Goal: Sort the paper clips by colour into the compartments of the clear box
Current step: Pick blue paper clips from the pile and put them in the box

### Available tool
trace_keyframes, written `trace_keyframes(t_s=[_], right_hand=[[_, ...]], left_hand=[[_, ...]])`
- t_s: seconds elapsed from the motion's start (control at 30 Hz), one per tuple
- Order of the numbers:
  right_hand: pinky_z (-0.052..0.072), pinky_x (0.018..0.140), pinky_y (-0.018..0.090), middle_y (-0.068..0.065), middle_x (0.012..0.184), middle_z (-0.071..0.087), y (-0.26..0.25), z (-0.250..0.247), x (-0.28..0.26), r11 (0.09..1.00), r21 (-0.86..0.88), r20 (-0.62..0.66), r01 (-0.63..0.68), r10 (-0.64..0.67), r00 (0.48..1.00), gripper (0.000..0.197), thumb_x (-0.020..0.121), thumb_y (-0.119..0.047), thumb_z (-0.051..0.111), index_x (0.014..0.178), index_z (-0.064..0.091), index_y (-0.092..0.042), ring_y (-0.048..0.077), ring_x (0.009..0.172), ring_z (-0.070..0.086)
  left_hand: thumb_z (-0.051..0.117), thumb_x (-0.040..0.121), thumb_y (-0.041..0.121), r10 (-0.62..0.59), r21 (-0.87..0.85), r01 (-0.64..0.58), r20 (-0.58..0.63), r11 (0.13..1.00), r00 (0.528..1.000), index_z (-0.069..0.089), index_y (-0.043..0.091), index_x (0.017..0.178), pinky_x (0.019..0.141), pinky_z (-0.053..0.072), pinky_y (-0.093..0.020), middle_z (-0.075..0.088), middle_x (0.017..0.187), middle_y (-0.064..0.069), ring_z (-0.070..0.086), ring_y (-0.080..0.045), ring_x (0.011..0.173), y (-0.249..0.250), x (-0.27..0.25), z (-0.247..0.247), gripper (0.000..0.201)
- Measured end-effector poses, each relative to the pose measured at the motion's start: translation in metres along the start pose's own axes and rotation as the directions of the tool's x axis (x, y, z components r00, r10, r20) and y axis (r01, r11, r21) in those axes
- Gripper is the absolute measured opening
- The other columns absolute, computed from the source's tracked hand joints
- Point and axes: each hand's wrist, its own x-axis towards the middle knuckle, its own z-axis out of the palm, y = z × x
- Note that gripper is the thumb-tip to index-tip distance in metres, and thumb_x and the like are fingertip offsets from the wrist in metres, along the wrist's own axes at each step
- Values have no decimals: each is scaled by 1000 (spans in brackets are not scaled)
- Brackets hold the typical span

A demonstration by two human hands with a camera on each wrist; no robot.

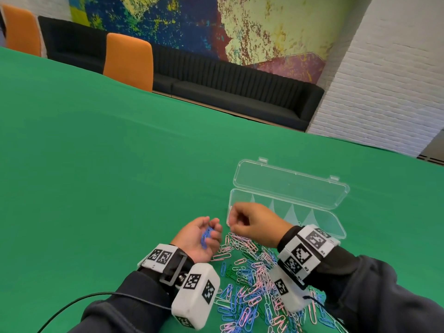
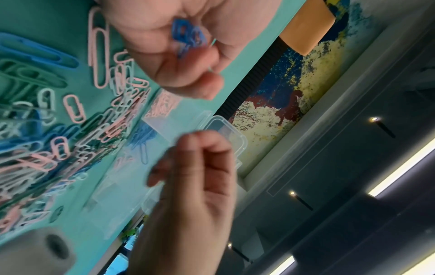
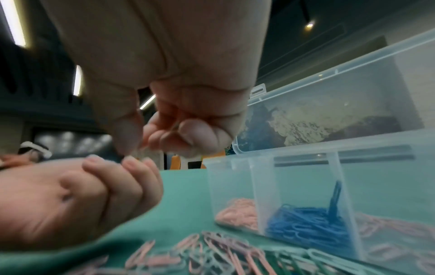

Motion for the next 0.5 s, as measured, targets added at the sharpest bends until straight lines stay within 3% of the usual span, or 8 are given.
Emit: trace_keyframes(t_s=[0.1,0.17,0.23,0.33,0.4,0.5], right_hand=[[36,57,17,-11,65,49,-3,13,-5,981,-191,270,45,9,963,11,83,-11,63,90,64,-20,3,58,44],[33,58,23,-13,64,45,-5,25,-5,956,-277,360,93,14,933,20,83,-15,65,103,65,-17,10,64,44],[30,64,23,-11,67,44,-8,35,-4,930,-345,383,127,16,923,21,83,-15,64,104,63,-15,13,73,45],[35,68,25,-2,75,53,-9,40,0,908,-394,391,140,28,920,10,83,-8,57,92,61,-10,17,77,47],[38,69,28,11,84,59,-6,39,2,888,-444,377,119,65,924,10,85,-8,50,88,59,-9,20,76,46],[36,67,24,7,81,55,-3,28,1,909,-414,309,46,93,947,12,87,-10,47,78,52,-16,19,76,47]], left_hand=[[34,99,27,31,-22,-30,33,999,999,40,15,65,21,16,-13,38,43,2,30,-6,24,13,-4,-2,37],[35,99,30,58,-45,-56,42,997,997,40,16,62,22,14,-13,35,42,3,28,-6,22,22,-6,-5,40],[34,99,31,80,-51,-78,38,996,996,39,16,61,22,13,-12,35,41,3,28,-6,22,26,-8,-7,41],[32,99,29,120,-29,-121,-21,992,993,40,15,66,25,17,-9,40,42,1,32,-7,24,25,-6,-8,37],[31,99,29,144,-6,-144,-64,990,988,45,11,70,29,26,-7,48,45,-3,41,-10,28,22,-2,-8,37],[30,100,30,159,8,-159,-58,987,986,52,6,77,39,44,-14,58,54,-10,57,-19,39,16,1,-7,39]])
